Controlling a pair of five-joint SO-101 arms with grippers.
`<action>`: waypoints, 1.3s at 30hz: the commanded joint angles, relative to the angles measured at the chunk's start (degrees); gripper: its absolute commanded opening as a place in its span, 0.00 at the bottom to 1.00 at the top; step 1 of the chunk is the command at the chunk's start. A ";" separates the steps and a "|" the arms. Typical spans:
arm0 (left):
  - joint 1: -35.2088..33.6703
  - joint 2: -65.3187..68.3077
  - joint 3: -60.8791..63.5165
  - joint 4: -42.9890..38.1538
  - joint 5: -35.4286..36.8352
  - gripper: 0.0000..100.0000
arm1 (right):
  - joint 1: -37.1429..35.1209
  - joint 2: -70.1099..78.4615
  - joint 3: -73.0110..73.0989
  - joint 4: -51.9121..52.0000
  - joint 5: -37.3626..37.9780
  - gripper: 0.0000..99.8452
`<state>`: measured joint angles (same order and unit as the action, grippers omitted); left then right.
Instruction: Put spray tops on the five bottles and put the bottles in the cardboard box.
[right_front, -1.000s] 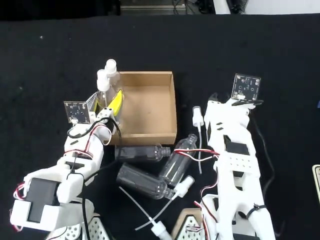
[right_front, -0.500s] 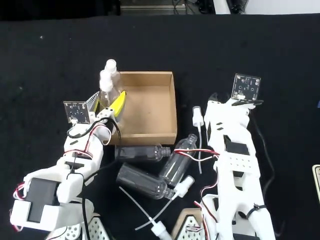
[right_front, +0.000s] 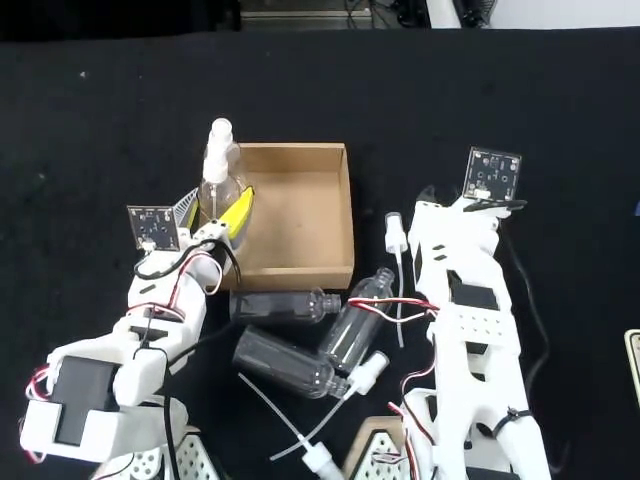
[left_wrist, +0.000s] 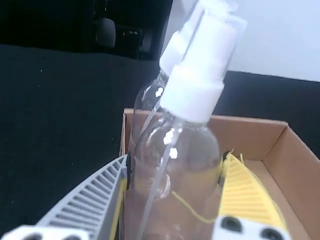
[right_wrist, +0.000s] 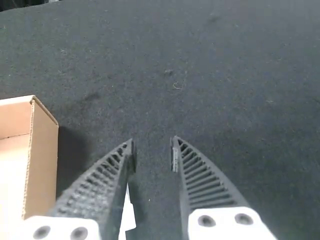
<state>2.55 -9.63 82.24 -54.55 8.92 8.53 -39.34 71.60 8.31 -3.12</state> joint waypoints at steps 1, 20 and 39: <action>-0.40 -0.97 -0.22 -0.18 0.44 0.28 | -0.26 0.31 -0.48 -1.67 0.53 0.10; -0.57 -15.91 3.82 5.89 0.44 0.28 | -0.26 0.31 -0.66 -1.67 0.53 0.10; -0.84 -47.21 -14.20 75.08 0.26 0.28 | -0.26 0.31 -0.57 -1.67 0.53 0.10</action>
<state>2.11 -51.30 75.21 6.90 8.92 8.53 -39.34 71.60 8.31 -3.12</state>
